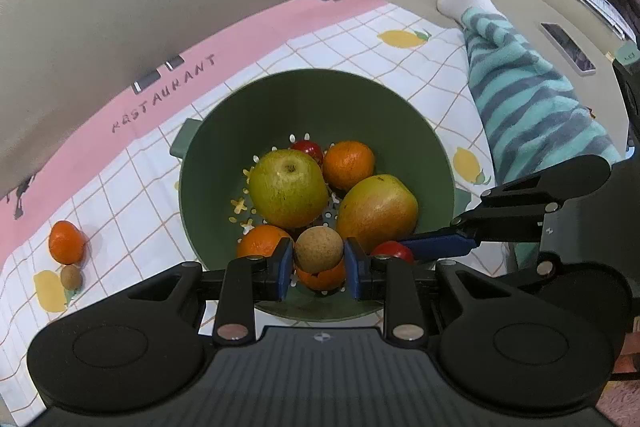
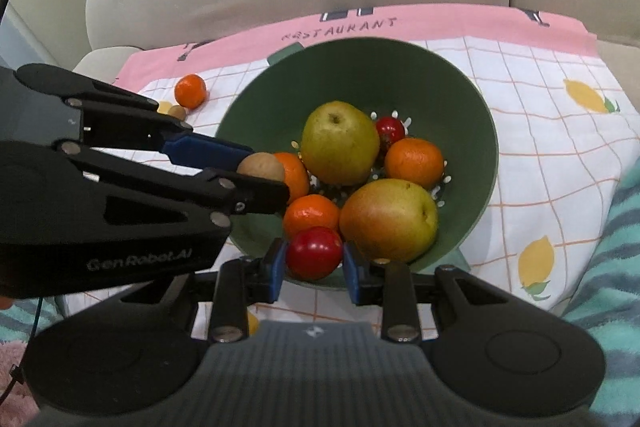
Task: Organize fruits
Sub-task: 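Lower both fruits into the colander and open both tools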
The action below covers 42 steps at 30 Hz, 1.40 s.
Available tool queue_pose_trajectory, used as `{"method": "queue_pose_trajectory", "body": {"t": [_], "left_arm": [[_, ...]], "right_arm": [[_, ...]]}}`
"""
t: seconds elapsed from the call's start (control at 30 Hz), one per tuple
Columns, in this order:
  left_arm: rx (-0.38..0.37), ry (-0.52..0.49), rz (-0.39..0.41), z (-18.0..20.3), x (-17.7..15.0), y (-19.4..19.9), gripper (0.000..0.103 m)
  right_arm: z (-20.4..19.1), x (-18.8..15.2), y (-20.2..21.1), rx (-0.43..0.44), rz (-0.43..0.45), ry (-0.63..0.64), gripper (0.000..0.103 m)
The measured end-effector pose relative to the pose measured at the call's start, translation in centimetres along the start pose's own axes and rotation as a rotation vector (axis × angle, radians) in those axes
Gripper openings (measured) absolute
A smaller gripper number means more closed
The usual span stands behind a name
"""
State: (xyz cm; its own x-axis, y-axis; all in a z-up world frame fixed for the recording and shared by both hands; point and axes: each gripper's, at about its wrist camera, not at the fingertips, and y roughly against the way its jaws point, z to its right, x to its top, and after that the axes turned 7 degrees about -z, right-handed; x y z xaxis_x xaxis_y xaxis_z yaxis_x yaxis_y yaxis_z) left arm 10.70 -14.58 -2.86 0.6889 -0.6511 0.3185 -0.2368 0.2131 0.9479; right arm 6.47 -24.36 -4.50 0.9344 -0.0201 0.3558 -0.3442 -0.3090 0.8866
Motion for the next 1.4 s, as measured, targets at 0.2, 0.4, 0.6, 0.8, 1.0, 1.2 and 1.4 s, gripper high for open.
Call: {"method": "queue_pose_trajectory", "body": {"t": [0.2,0.4,0.6,0.8,1.0,1.2,1.4], "left_arm": [[0.0,-0.006,-0.055,-0.4,0.5,-1.2,0.03],[0.009,-0.015,-0.078,-0.5,1.0,-2.0,0.03],[0.021,-0.004,-0.105,-0.6,1.2,-3.0,0.03],[0.026,0.01,-0.11,-0.8,1.2,-3.1,0.03],[0.048,0.0,-0.123,-0.7,1.2,-3.5,0.031],[0.083,-0.023,-0.128,-0.2,1.3,-3.8,0.033],[0.088,-0.023,-0.128,-0.2,1.2,-3.7,0.037]], "right_arm": [[0.5,0.6,-1.0,-0.001,-0.038,-0.016,0.027],[1.0,0.8,-1.3,0.012,-0.061,-0.029,0.027],[1.0,0.8,-1.3,0.015,-0.067,-0.024,0.028],[1.0,0.7,-0.4,0.011,-0.042,-0.02,0.038],[1.1,0.3,0.8,-0.037,0.007,0.017,0.044],[1.0,-0.1,0.9,-0.047,0.028,0.044,0.055],[0.7,-0.3,0.9,-0.068,0.035,0.063,0.056]]}}
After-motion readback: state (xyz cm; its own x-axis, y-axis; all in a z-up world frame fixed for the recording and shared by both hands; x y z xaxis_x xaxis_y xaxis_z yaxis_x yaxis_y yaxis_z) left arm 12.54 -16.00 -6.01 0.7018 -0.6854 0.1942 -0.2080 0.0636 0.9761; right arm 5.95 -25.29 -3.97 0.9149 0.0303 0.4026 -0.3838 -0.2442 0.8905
